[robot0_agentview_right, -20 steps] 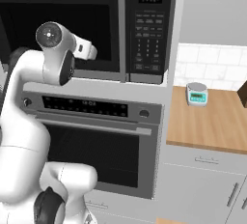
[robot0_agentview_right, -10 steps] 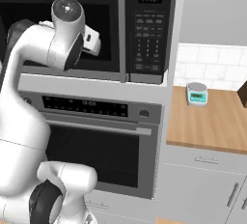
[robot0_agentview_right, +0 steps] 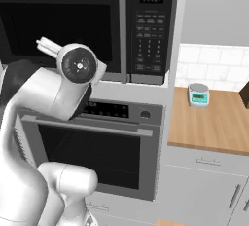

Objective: Open the microwave, place the bowl with waffle inside the microwave, then close the microwave door and turn it on.

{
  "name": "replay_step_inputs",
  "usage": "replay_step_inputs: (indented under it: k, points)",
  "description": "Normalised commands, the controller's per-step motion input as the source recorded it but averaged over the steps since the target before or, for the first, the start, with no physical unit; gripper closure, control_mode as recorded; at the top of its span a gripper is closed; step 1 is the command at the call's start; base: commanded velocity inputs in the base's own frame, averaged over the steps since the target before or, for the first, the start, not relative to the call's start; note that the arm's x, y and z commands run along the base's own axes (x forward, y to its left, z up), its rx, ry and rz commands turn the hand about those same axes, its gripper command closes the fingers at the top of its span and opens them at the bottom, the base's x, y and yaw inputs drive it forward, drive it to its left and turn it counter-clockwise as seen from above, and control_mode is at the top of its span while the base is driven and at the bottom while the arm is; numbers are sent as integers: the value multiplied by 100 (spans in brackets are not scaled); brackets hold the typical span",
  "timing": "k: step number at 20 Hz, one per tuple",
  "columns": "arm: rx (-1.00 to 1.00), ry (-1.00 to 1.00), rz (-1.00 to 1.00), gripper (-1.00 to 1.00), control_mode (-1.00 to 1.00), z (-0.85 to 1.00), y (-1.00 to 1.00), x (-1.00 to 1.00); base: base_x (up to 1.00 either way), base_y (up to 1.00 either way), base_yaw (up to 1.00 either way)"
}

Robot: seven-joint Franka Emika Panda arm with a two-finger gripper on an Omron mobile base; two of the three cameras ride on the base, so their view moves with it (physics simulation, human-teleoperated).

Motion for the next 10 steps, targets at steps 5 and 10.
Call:
replay_step_inputs:
  k: [5, 10]
  points:
    - [45, 17, -10, 100, -100, -2, -66, -18, 0, 0, 0]
    - [64, 5, -19, 100, -100, -25, -72, 0, 0, 0, 0]
